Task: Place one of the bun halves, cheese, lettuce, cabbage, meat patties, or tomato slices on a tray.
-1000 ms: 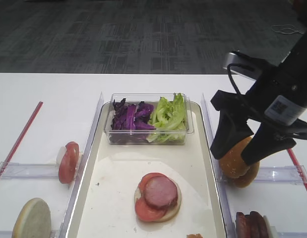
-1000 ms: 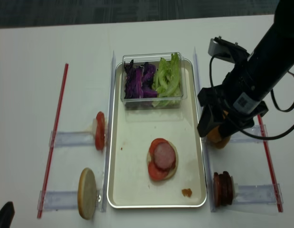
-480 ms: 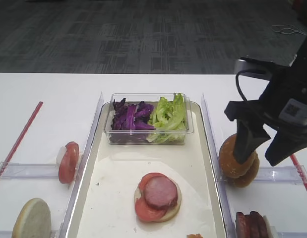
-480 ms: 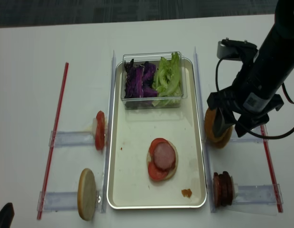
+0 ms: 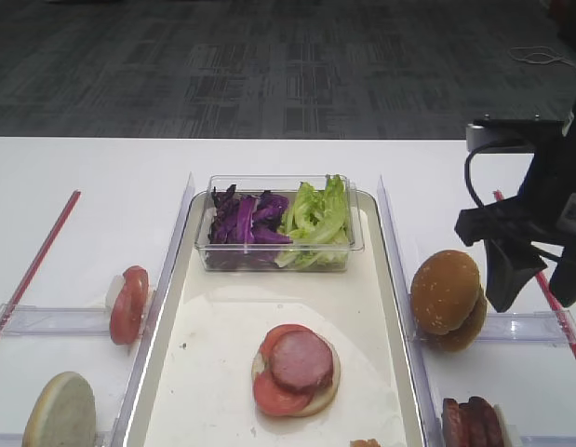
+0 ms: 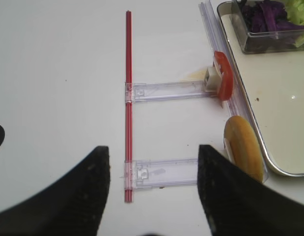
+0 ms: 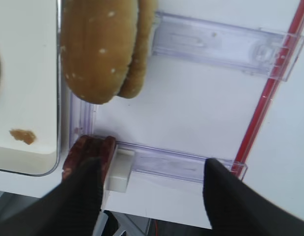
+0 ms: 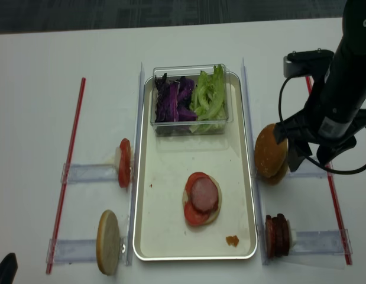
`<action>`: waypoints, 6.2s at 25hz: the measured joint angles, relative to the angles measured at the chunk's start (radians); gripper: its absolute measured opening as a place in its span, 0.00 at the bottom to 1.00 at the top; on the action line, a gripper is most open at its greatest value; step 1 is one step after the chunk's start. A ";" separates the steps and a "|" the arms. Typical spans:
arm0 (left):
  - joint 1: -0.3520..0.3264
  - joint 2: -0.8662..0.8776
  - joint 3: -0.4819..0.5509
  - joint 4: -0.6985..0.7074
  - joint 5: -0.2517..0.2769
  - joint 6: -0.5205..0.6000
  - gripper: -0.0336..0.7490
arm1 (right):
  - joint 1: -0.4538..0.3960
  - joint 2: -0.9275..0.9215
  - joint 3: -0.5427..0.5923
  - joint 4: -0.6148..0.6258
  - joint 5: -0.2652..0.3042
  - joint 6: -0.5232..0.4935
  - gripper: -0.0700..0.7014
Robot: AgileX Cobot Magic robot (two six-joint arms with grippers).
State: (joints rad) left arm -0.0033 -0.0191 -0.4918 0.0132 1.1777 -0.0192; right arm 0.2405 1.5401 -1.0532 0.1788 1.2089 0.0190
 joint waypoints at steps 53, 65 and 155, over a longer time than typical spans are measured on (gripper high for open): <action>0.000 0.000 0.001 0.002 0.000 0.000 0.57 | -0.203 -0.353 0.077 -0.100 0.003 -0.047 0.68; 0.000 0.000 0.001 0.005 0.000 0.000 0.57 | -0.203 -0.610 0.282 -0.085 -0.032 -0.047 0.68; 0.000 0.000 0.001 0.019 0.000 0.000 0.57 | -0.203 -1.557 0.543 -0.075 -0.074 -0.006 0.68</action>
State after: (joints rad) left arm -0.0033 -0.0191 -0.4912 0.0326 1.1777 -0.0196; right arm 0.0372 -0.0168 -0.5103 0.1036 1.1354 0.0128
